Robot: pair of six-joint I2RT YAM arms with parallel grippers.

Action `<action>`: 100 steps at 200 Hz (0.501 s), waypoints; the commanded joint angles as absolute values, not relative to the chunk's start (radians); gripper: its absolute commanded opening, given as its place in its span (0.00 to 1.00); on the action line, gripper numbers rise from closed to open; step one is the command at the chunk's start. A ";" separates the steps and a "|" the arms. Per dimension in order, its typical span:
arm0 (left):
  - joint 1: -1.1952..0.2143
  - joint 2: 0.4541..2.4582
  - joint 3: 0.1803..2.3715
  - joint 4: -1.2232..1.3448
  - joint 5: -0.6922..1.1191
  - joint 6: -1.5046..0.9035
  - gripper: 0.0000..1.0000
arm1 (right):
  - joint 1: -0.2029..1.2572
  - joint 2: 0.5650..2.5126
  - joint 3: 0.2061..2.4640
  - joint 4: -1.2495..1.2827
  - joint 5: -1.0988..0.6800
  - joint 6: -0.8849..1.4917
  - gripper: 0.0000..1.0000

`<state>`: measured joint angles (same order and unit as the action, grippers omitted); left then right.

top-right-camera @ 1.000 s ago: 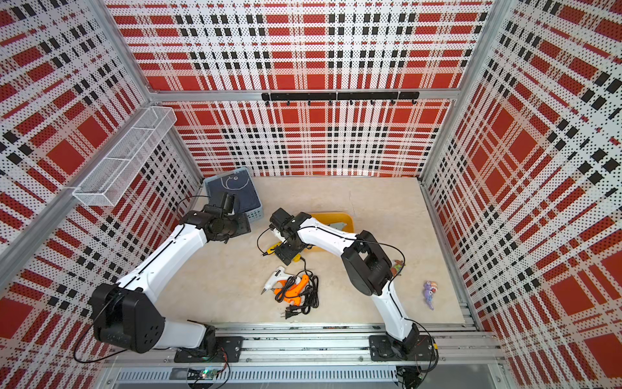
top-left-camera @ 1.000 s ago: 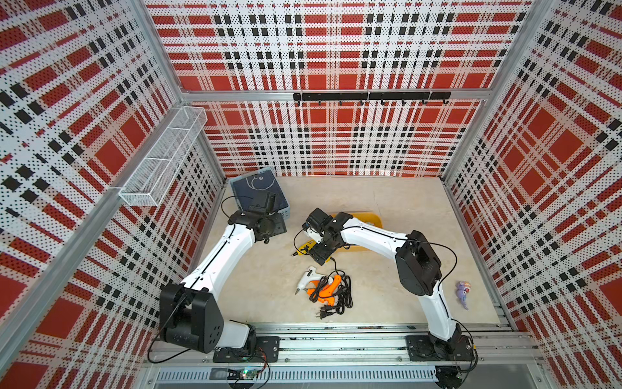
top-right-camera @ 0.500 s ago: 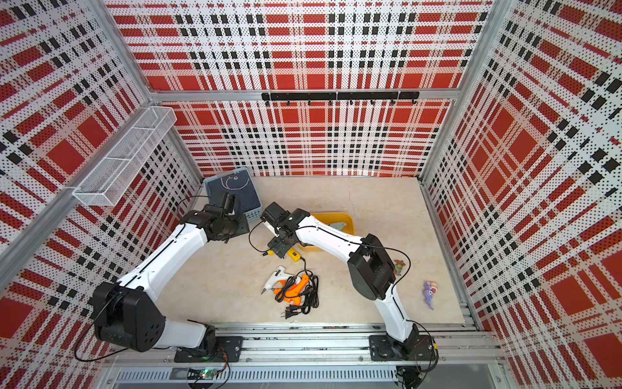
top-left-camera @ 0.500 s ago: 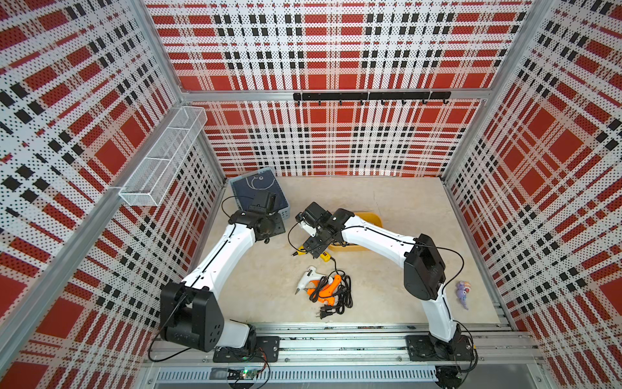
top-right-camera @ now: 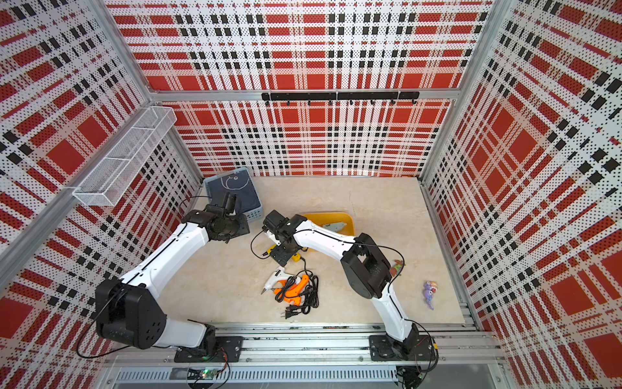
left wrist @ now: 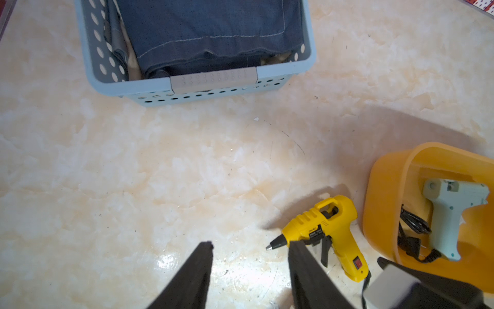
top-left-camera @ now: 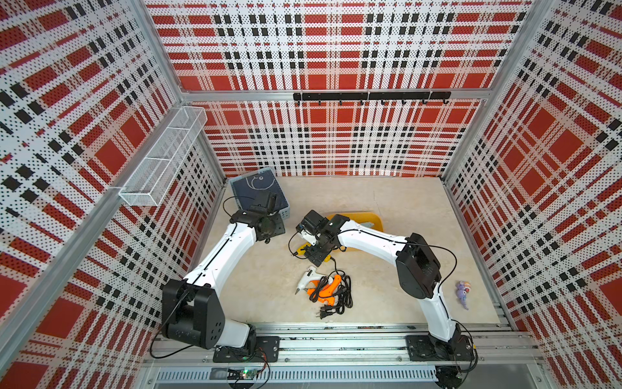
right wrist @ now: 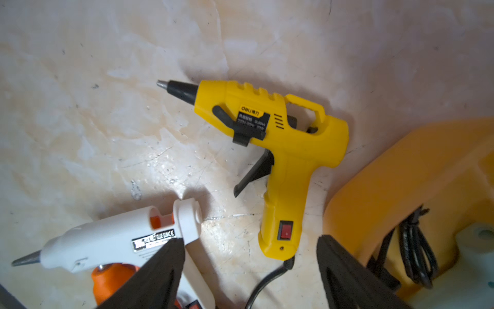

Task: Put the hot melt glue gun into the storage box
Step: Pick up the hot melt adhesive gun from the center of the board.

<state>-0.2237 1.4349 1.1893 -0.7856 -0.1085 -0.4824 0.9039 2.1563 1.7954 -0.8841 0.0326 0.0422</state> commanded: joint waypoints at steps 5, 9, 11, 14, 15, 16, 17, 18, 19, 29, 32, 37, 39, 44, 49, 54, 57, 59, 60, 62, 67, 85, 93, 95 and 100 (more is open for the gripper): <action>-0.218 1.425 1.193 -0.787 -0.102 -0.477 0.53 | 0.882 2.193 1.783 -0.897 0.064 0.047 0.85; -0.218 1.423 1.192 -0.787 -0.102 -0.477 0.53 | 0.880 2.197 1.781 -0.896 0.067 0.047 0.84; -0.218 1.422 1.192 -0.787 -0.102 -0.477 0.53 | 0.878 2.199 1.780 -0.896 0.069 0.047 0.84; -0.218 1.422 1.192 -0.787 -0.102 -0.477 0.53 | 0.877 2.201 1.780 -0.893 0.071 0.046 0.84; -0.218 1.422 1.192 -0.787 -0.102 -0.477 0.53 | 0.876 2.202 1.779 -0.894 0.072 0.046 0.84; -0.218 1.422 1.192 -0.787 -0.103 -0.477 0.53 | 0.875 2.202 1.779 -0.892 0.072 0.046 0.84; -0.218 1.422 1.192 -0.787 -0.103 -0.477 0.53 | 0.875 2.203 1.779 -0.893 0.072 0.046 0.84; -0.218 1.422 1.192 -0.787 -0.103 -0.477 0.53 | 0.874 2.204 1.778 -0.893 0.072 0.046 0.84; -0.218 1.422 1.192 -0.787 -0.104 -0.477 0.53 | 0.873 2.204 1.779 -0.892 0.071 0.046 0.84; -0.218 1.421 1.193 -0.787 -0.104 -0.477 0.53 | 0.868 2.215 1.782 -0.889 0.071 0.049 0.84; -0.218 1.420 1.193 -0.786 -0.104 -0.478 0.53 | 0.867 2.218 1.784 -0.888 0.071 0.049 0.84; -0.218 1.420 1.195 -0.787 -0.103 -0.477 0.52 | 0.864 2.224 1.789 -0.888 0.069 0.050 0.83; -0.217 1.420 1.196 -0.787 -0.104 -0.477 0.52 | 0.864 2.228 1.792 -0.887 0.069 0.049 0.83; -0.218 1.421 1.197 -0.787 -0.103 -0.476 0.53 | 0.862 2.235 1.799 -0.889 0.068 0.051 0.83; -0.218 1.422 1.199 -0.787 -0.101 -0.476 0.52 | 0.862 2.245 1.807 -0.892 0.067 0.052 0.83; -0.218 1.422 1.201 -0.787 -0.102 -0.474 0.52 | 0.862 2.253 1.817 -0.896 0.067 0.054 0.83; -0.218 1.422 1.201 -0.787 -0.102 -0.473 0.52 | 0.862 2.262 1.825 -0.899 0.065 0.054 0.83; -0.218 1.422 1.202 -0.788 -0.102 -0.473 0.52 | 0.862 2.264 1.826 -0.900 0.064 0.054 0.83; -0.218 1.422 1.202 -0.787 -0.102 -0.473 0.52 | 0.862 2.266 1.828 -0.901 0.063 0.055 0.83; -0.218 1.422 1.203 -0.787 -0.103 -0.473 0.52 | 0.862 2.269 1.832 -0.901 0.062 0.055 0.83; -0.218 1.422 1.205 -0.788 -0.103 -0.471 0.52 | 0.862 2.277 1.838 -0.903 0.060 0.057 0.82; -0.218 1.422 1.210 -0.792 -0.105 -0.470 0.52 | 0.862 2.301 1.862 -0.901 0.051 0.061 0.81; -0.218 1.422 1.210 -0.794 -0.106 -0.468 0.52 | 0.862 2.310 1.875 -0.902 0.046 0.062 0.80; -0.219 1.422 1.213 -0.794 -0.106 -0.469 0.52 | 0.862 2.313 1.879 -0.902 0.045 0.063 0.80; -0.218 1.422 1.212 -0.795 -0.108 -0.467 0.52 | 0.862 2.320 1.887 -0.903 0.042 0.064 0.79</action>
